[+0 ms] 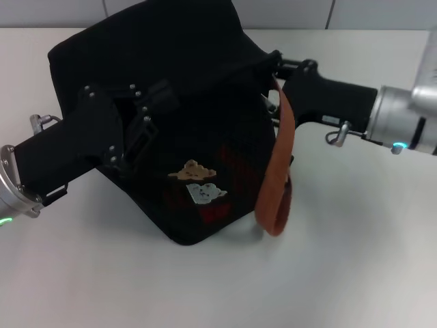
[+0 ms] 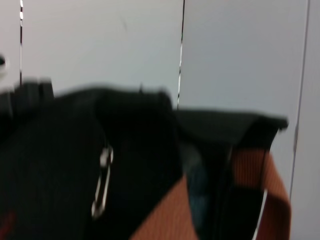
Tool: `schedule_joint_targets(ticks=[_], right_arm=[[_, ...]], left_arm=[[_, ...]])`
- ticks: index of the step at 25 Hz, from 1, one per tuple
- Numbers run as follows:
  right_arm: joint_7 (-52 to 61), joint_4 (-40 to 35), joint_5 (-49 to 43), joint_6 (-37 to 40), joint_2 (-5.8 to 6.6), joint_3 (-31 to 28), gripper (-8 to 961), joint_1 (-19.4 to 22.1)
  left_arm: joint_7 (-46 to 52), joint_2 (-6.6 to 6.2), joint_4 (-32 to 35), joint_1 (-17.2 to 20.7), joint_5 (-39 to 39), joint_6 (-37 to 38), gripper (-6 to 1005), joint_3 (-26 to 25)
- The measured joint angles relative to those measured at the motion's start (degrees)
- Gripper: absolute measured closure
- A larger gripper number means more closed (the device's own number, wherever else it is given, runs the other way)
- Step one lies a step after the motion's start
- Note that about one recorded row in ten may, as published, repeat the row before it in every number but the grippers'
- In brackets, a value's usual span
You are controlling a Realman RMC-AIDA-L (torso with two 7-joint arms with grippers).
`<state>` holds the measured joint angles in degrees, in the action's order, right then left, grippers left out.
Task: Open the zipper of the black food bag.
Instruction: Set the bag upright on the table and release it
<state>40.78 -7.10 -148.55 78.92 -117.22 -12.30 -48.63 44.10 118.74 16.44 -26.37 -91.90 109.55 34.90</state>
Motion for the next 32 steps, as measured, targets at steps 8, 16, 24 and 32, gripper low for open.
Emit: schedule_joint_targets(ticks=[8,16,24,32], right_arm=[[2.81,-1.91,0.11,-1.55,-0.39,4.68,345,-0.25],[8.18,-7.58,0.15,-1.82,-1.07,8.06,345,0.88],[13.66,-11.24,0.25,-2.05,-1.11,13.29,345,1.92],[15.89,-13.82,2.77,0.45,-1.13,13.65,345,3.56]], left_arm=[[0.05,0.0,0.0,0.0,-0.07,0.08,976,0.19],[0.22,0.0,0.0,0.06,0.06,0.31,976,0.17],[0.41,-0.01,-0.01,0.01,0.07,0.43,976,0.17],[0.7,-0.01,-0.09,0.26,0.18,0.69,976,0.17]])
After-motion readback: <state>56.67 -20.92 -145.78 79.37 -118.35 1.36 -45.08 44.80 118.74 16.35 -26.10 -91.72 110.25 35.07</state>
